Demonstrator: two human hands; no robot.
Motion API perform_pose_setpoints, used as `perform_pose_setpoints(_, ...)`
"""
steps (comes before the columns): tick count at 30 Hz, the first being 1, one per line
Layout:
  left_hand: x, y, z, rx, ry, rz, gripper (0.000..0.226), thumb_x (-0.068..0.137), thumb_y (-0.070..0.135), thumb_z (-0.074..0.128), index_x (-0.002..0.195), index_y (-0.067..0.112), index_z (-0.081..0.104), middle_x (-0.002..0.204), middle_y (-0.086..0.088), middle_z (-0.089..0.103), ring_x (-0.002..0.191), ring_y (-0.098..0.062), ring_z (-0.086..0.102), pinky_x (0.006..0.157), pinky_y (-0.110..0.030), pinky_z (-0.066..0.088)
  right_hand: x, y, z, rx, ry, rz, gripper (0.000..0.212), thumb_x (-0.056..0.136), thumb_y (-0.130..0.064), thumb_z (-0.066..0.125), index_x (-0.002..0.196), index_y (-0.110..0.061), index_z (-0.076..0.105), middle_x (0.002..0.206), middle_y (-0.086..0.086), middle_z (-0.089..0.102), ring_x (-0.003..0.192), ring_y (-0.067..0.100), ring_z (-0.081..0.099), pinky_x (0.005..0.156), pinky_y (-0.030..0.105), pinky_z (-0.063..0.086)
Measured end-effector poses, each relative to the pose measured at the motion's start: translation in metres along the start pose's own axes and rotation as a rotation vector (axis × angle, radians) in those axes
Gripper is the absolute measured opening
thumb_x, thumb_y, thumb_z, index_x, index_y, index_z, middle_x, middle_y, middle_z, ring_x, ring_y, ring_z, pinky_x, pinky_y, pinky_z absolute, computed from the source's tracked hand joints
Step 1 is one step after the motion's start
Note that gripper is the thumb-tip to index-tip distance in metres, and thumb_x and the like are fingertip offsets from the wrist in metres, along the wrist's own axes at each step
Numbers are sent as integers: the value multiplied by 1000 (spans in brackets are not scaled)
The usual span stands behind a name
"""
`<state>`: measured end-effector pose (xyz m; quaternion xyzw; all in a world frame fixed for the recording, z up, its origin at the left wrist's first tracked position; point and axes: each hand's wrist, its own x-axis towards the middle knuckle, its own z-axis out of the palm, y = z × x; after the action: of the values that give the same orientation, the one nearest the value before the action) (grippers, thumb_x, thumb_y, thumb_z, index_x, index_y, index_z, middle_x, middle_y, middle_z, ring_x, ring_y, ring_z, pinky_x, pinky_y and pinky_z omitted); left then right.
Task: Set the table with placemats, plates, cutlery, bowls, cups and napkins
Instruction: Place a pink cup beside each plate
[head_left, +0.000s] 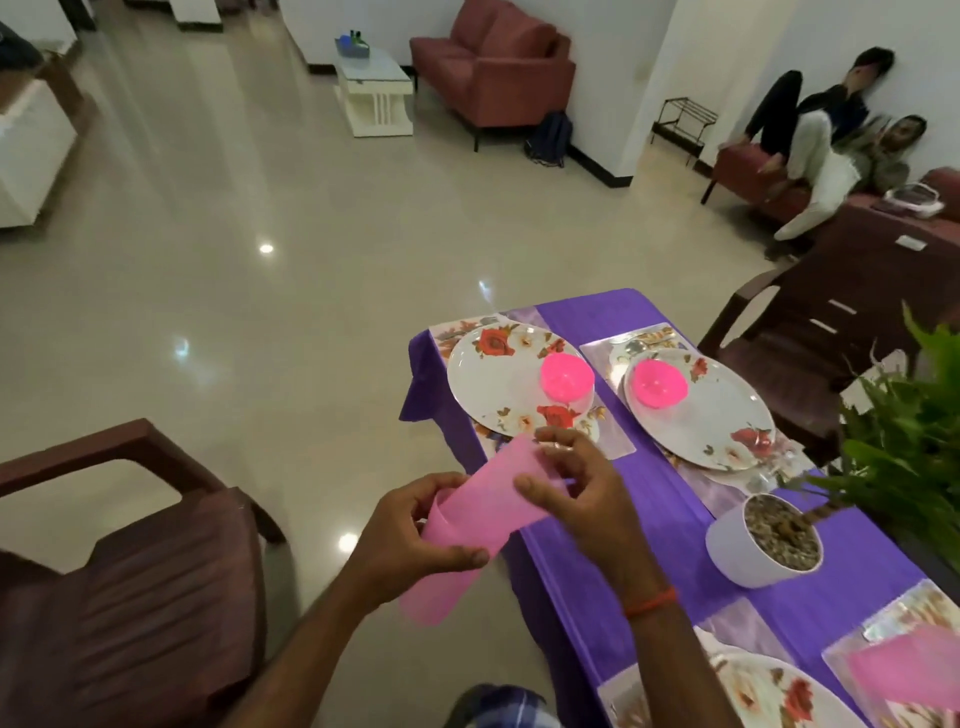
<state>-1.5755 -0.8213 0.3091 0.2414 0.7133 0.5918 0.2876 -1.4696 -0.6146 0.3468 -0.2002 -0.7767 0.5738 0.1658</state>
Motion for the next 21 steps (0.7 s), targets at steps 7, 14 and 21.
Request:
perform_pose_setpoints(7, 67, 14, -18, -19, 16, 6, 84, 46, 60, 96, 121, 32, 69, 118, 6, 73, 105, -28, 71, 84, -44, 63, 70, 22, -58, -50, 281, 150, 76, 52, -75, 82, 116, -39, 61, 117, 0, 69, 111, 21, 65, 88, 47, 59)
perform_pose_setpoints(14, 143, 25, -31, 55, 54, 0, 94, 42, 74, 90, 123, 32, 68, 119, 15, 71, 105, -20, 69, 80, -39, 64, 139, 75, -107, -491, 424, 217, 83, 71, -29, 90, 141, -20, 46, 136, 12, 53, 124, 33, 51, 97, 45, 50)
perform_pose_setpoints(21, 186, 23, -36, 47, 102, -46, 92, 40, 71, 91, 121, 33, 68, 115, 19, 71, 100, -13, 69, 72, -31, 63, 184, 132, -112, -598, 380, 327, 94, 71, -36, 90, 148, -19, 39, 145, 13, 47, 133, 36, 43, 101, 52, 46)
